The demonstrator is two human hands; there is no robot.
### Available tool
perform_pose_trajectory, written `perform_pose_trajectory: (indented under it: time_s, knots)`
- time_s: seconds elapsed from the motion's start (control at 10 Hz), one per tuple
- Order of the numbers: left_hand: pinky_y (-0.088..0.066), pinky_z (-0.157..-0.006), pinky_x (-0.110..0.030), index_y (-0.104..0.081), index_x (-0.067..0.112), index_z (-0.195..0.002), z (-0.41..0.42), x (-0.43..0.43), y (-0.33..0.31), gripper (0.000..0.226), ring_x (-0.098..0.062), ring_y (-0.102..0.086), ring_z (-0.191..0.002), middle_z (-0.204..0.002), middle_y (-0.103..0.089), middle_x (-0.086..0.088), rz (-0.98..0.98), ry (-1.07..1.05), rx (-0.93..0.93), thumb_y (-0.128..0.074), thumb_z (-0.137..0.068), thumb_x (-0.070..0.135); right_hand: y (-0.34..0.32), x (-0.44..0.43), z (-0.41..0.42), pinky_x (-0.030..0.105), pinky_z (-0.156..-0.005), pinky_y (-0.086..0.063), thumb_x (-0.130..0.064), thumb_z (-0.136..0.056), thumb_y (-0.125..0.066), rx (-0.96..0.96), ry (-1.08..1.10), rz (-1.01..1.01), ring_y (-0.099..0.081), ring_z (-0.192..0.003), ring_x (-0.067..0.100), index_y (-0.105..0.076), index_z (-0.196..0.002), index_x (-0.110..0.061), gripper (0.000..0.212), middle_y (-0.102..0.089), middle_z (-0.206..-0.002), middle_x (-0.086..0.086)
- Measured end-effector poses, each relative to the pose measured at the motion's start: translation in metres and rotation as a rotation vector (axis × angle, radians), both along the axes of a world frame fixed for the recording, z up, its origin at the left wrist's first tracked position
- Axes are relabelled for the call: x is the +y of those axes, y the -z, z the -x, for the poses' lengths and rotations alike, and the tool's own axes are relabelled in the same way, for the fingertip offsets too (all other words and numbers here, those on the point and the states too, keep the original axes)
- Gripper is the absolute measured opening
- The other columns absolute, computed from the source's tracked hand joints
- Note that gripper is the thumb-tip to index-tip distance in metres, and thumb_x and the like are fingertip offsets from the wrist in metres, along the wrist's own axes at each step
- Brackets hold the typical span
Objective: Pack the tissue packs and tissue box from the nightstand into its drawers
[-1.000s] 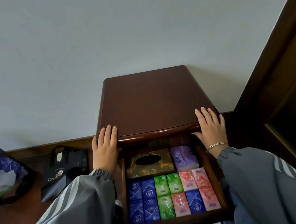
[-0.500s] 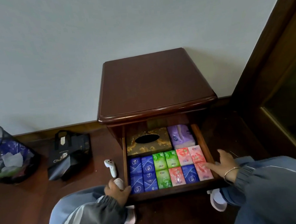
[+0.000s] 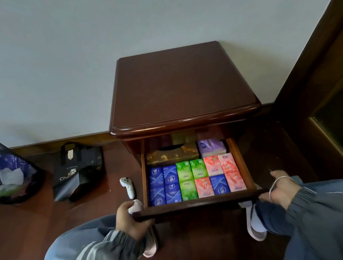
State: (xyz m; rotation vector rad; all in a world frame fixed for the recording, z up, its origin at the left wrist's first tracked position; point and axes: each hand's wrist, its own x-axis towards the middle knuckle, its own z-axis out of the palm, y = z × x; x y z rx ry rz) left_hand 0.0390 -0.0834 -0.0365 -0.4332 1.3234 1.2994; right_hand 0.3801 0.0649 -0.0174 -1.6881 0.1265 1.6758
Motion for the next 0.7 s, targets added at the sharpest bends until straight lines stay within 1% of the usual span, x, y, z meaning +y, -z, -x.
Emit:
perform_pose_trajectory:
  time_s: [0.1, 0.2, 0.3, 0.4, 0.5, 0.6, 0.7]
  knots:
    - [-0.047, -0.085, -0.04, -0.05, 0.004, -0.105, 0.009, 0.029, 0.004, 0.023, -0.027, -0.058, -0.104, -0.117, -0.051, -0.02, -0.122, -0.076, -0.017, -0.045, -0.089, 0.02, -0.002, 0.027, 0.017, 0.046, -0.101, -0.04, -0.03, -0.094, -0.038, -0.001, 0.079, -0.088, -0.051, -0.119, 0.026, -0.048, -0.134, -0.016, 0.044, -0.055, -0.131, 0.01]
    - [-0.033, -0.11, -0.046, -0.035, 0.001, -0.14, 0.021, 0.063, 0.008, 0.055, -0.035, -0.037, -0.136, -0.15, -0.034, -0.019, -0.185, -0.142, -0.096, -0.035, -0.094, 0.032, 0.002, 0.056, 0.033, 0.04, -0.11, -0.03, -0.034, -0.097, -0.035, 0.109, 0.211, -0.198, -0.039, -0.134, 0.024, -0.041, -0.138, -0.012, 0.048, -0.042, -0.146, 0.01]
    - [-0.025, -0.114, -0.045, -0.019, 0.005, -0.151, 0.031, 0.094, 0.014, 0.066, -0.03, -0.029, -0.142, -0.158, -0.022, -0.015, -0.231, -0.101, -0.058, -0.029, -0.097, 0.041, 0.007, 0.08, 0.045, 0.041, -0.116, -0.017, -0.044, -0.097, -0.029, 0.231, 0.206, -0.243, -0.02, -0.144, 0.028, -0.019, -0.147, -0.003, 0.065, -0.02, -0.155, 0.016]
    - [-0.024, -0.112, -0.044, -0.029, 0.011, -0.148, 0.035, 0.117, 0.011, 0.064, -0.025, -0.028, -0.143, -0.155, -0.031, -0.011, -0.247, -0.002, 0.003, -0.026, -0.096, 0.047, 0.015, 0.097, 0.054, 0.042, -0.116, -0.015, -0.049, -0.097, -0.023, 0.284, 0.17, -0.281, -0.018, -0.144, 0.028, -0.012, -0.149, -0.007, 0.068, -0.014, -0.157, 0.012]
    - [-0.022, -0.113, -0.042, -0.032, 0.015, -0.148, 0.035, 0.117, 0.009, 0.061, -0.021, -0.027, -0.144, -0.154, -0.034, -0.005, -0.231, 0.084, 0.013, -0.024, -0.096, 0.047, 0.015, 0.097, 0.056, 0.044, -0.115, -0.017, -0.05, -0.097, -0.024, 0.255, 0.112, -0.265, -0.022, -0.143, 0.026, -0.015, -0.149, -0.01, 0.066, -0.016, -0.157, 0.009]
    - [-0.027, -0.109, -0.038, -0.038, 0.012, -0.145, 0.039, 0.113, -0.006, 0.052, -0.023, -0.035, -0.139, -0.15, -0.041, -0.006, -0.14, 0.159, 0.094, -0.025, -0.099, 0.034, 0.006, 0.09, 0.053, 0.042, -0.113, -0.022, -0.041, -0.099, -0.025, 0.162, -0.014, -0.23, -0.03, -0.14, 0.028, -0.025, -0.146, -0.008, 0.057, -0.027, -0.154, 0.011]
    - [-0.035, -0.101, -0.034, -0.043, 0.007, -0.139, 0.045, 0.095, -0.04, 0.043, -0.023, -0.045, -0.132, -0.143, -0.049, -0.01, -0.066, 0.17, 0.275, -0.031, -0.1, 0.018, -0.026, 0.068, 0.047, 0.037, -0.105, -0.036, -0.023, -0.098, -0.037, -0.098, -0.032, -0.288, -0.046, -0.128, 0.027, -0.041, -0.137, -0.004, 0.043, -0.043, -0.144, 0.015]
